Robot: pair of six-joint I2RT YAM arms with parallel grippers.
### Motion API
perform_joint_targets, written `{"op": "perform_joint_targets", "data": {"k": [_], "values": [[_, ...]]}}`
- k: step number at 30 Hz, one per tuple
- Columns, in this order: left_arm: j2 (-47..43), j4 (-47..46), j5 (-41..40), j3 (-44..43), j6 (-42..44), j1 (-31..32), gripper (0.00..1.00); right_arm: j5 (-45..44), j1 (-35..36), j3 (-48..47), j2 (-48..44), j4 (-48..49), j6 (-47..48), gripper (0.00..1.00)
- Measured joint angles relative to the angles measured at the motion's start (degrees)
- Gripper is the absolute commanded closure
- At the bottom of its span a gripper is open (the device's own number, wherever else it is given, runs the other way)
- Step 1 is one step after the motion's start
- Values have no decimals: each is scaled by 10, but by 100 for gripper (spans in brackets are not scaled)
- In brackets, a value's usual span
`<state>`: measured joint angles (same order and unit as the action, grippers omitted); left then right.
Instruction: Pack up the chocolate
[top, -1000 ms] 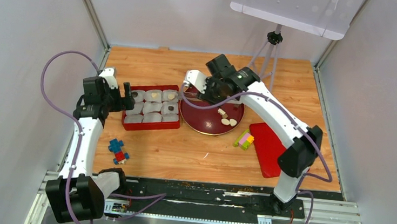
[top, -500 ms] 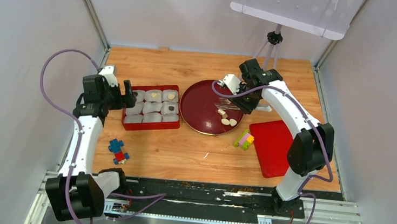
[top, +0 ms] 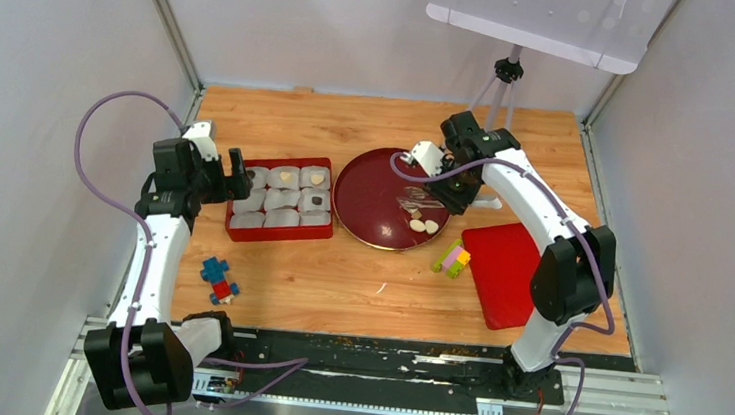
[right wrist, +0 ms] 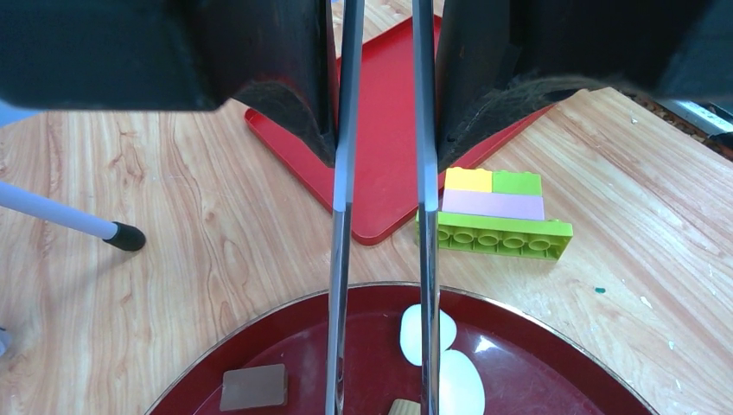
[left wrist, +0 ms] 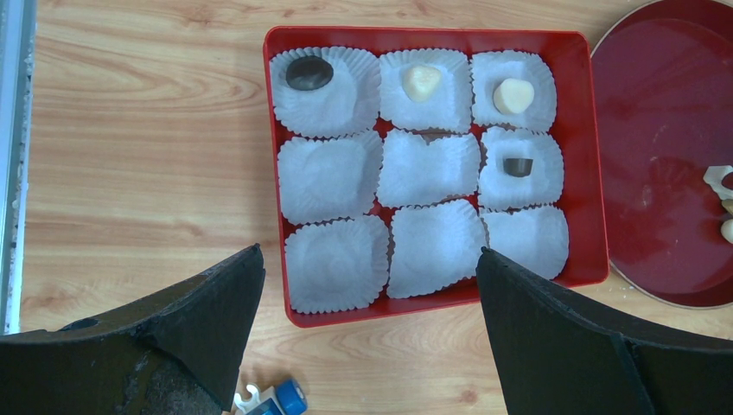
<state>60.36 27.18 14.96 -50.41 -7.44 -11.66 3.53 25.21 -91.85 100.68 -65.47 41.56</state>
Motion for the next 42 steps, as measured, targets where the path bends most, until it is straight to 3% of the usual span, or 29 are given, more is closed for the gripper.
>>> {"op": "perform_joint_targets", "data": {"k": [7,11,20,30,42], "values": [[0,0,0,0,0,0,0,-1,0,11,14,-7,3,70],[0,0,0,0,-1,0,0,-1,0,7,31,-9,4,83],[0,0,-6,0,0,0,0,47,6,-100,62,-29,-3,93],[-8,23,-30,-7,26,-2,0,159,77,-243,137,-26,-40,95],[-17,41,-44,-33,44,-16,0,232,180,-400,269,-9,-83,96]]}}
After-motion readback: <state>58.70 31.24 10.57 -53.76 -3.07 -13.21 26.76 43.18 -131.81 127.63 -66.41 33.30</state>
